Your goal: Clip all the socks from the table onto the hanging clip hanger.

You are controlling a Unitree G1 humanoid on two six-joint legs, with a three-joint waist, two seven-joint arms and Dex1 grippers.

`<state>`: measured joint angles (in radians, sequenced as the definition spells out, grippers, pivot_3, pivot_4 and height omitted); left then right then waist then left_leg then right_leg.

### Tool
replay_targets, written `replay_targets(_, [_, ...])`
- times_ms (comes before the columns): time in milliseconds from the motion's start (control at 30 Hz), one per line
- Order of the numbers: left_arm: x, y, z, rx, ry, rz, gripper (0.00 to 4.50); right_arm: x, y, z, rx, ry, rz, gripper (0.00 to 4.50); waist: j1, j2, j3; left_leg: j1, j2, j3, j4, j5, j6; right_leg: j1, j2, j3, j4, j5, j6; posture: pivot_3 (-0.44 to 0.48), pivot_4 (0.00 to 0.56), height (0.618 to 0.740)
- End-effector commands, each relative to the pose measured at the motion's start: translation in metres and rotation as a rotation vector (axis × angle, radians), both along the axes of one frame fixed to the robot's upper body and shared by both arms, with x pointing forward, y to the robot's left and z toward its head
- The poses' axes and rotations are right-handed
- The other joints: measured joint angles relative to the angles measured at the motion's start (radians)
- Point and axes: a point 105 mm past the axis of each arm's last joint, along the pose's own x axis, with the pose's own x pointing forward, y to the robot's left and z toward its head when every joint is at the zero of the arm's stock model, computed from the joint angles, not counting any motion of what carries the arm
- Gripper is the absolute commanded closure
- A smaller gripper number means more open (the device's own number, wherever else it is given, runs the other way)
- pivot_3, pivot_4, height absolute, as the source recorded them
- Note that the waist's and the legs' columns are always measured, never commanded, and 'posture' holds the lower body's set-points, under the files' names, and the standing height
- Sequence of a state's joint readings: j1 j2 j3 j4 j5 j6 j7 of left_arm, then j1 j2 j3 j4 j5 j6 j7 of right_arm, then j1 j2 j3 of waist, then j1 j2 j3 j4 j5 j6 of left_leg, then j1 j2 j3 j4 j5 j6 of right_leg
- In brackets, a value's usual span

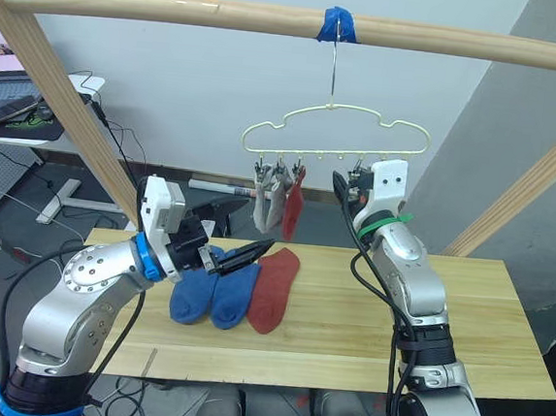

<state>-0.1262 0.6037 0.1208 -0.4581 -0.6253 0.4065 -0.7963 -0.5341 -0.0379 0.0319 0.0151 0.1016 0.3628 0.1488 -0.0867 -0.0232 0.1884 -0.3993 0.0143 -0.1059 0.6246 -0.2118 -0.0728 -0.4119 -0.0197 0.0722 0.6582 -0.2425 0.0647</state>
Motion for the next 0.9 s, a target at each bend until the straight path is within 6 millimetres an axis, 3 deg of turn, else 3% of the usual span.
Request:
replay_targets(33, [0.0006, 0.0005, 0.0078, 0.001, -0.045, 0.001, 0.0, -0.0001, 0.0036, 0.0198, 0.032, -0.057, 0.011, 1.93, 0.0, 0.0, 0.0, 0.0, 0.0, 0.0, 0.0, 0.0, 0.0, 0.0, 0.0, 0.0, 0.0, 0.0, 0.0, -0.03, 0.136, 0.74])
replay_targets(600, [-0.0015, 0.0001, 0.0077, -0.002, -0.044, -0.001, 0.0, 0.0007, 0.0052, 0.0219, 0.045, -0.061, 0.015, 1.93, 0.0, 0.0, 0.0, 0.0, 0.0, 0.0, 0.0, 0.0, 0.0, 0.0, 0.0, 0.0, 0.0, 0.0, 0.0, -0.026, 0.138, 0.74])
replay_targets(700, [-0.0013, -0.0006, 0.0079, -0.004, -0.044, -0.004, 0.0, 0.0013, 0.0043, 0.0206, 0.045, -0.055, 0.013, 2.52, 0.0, 0.0, 0.0, 0.0, 0.0, 0.0, 0.0, 0.0, 0.0, 0.0, 0.0, 0.0, 0.0, 0.0, 0.0, -0.027, 0.138, 0.74])
replay_targets(900, [-0.0021, -0.0024, 0.007, -0.008, -0.042, -0.008, 0.0, 0.0014, 0.0002, 0.0183, 0.044, -0.046, 0.002, 4.28, 0.0, 0.0, 0.0, 0.0, 0.0, 0.0, 0.0, 0.0, 0.0, 0.0, 0.0, 0.0, 0.0, 0.0, 0.0, -0.029, 0.134, 0.74])
